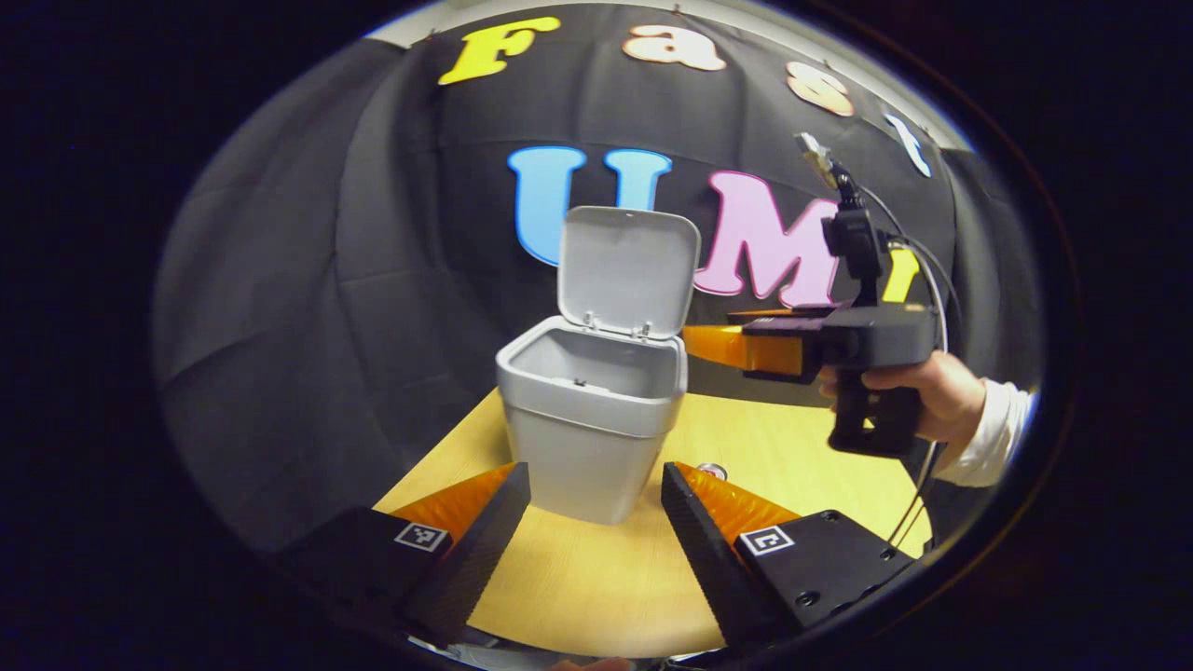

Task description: Press the lid of the desktop garbage bin to open it, pick up the crumpled paper on the desktop and throw it into the bin, then pick up the pop can on the desktop and drop it into the bin, and finally close the garbage bin lid.

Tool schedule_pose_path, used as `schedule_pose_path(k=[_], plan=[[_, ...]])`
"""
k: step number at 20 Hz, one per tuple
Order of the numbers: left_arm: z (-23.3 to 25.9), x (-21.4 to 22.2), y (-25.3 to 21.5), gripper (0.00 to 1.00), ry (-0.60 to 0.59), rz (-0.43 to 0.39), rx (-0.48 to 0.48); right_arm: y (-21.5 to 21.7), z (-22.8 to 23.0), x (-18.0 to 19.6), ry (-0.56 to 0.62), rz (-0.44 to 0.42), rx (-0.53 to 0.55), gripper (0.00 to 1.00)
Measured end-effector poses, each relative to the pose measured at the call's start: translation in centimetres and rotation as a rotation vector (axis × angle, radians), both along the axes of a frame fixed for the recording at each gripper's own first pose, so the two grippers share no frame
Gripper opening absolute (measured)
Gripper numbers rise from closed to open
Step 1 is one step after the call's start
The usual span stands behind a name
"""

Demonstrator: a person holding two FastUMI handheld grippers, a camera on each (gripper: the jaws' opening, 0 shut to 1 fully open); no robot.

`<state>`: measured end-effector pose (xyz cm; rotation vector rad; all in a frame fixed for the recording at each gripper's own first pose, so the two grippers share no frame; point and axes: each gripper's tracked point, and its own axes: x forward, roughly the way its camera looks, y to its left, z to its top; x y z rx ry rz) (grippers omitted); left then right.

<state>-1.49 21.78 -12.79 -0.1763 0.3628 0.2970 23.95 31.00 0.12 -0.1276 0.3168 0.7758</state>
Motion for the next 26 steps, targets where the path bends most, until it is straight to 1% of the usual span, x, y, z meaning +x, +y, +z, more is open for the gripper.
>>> schedule_pose_path(k=[2, 3, 6, 7, 10, 11, 13, 14, 18, 23, 26], plan=[[-0.8, 2.3, -1.9, 0.98, -0.029, -0.054, 0.02, -4.0, -0.2, 0.5, -0.01, -0.068, -0.02, 0.98], [-0.9, 3.7, -3.1, 0.98, -0.063, -0.087, 0.01, -5.9, -0.4, 0.6, -0.013, -0.098, -0.034, 0.98], [-2.7, 6.8, -6.3, 0.98, -0.096, -0.17, -0.075, -11.0, -1.3, 0.1, -0.007, -0.179, -0.058, 0.98], [-3.0, 7.7, -7.2, 0.98, -0.109, -0.191, -0.084, -12.3, -1.6, -0.2, 0.001, -0.2, -0.062, 0.98], [-3.4, 10.6, -8.7, 0.98, -0.179, -0.237, 0.011, -15.6, -3.4, -1.2, 0.032, -0.241, -0.08, 0.98], [-4.5, 11.4, -9.4, 0.98, -0.17, -0.261, 0.025, -16.7, -4.1, -1.5, 0.049, -0.259, -0.089, 0.98], [-6.4, 13.2, -10.8, 0.98, -0.142, -0.306, 0.014, -18.5, -5.6, -2.0, 0.089, -0.294, -0.094, 0.99], [-7.2, 14.0, -11.2, 0.98, -0.133, -0.319, 0.009, -19.1, -6.1, -2.3, 0.107, -0.309, -0.089, 0.99], [-9.7, 17.3, -11.6, 0.98, -0.104, -0.314, 0.008, -21.7, -7.3, -2.8, 0.135, -0.353, -0.093, 0.98], [-13.5, 21.6, -11.5, 0.99, -0.044, -0.327, 0.057, -24.3, -8.8, -2.8, 0.171, -0.4, -0.103, 0.98], [-15.2, 23.2, -11.6, 0.98, -0.018, -0.341, 0.058, -25.5, -9.3, -2.9, 0.182, -0.42, -0.111, 0.98]])
